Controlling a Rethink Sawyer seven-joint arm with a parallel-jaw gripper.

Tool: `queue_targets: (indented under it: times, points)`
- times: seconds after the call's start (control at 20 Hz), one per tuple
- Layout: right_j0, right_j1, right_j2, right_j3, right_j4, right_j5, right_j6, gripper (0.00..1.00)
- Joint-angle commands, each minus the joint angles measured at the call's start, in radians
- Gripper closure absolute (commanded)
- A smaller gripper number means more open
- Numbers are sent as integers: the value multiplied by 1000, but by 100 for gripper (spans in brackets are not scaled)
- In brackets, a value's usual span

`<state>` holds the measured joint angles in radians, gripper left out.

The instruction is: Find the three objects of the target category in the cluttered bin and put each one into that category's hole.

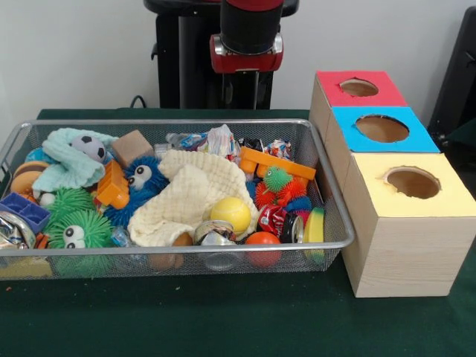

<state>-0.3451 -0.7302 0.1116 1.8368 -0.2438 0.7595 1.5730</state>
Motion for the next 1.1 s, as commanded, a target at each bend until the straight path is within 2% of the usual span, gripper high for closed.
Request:
queue_targets:
  times: [0.05,0.65,1.1]
  points:
    - [-26,42,87,-71,-66,-51,-50,0]
    - [-42,33,84,-58,-73,-54,-59,0]
    - [-98,50,102,-59,-106,-72,-93,0]
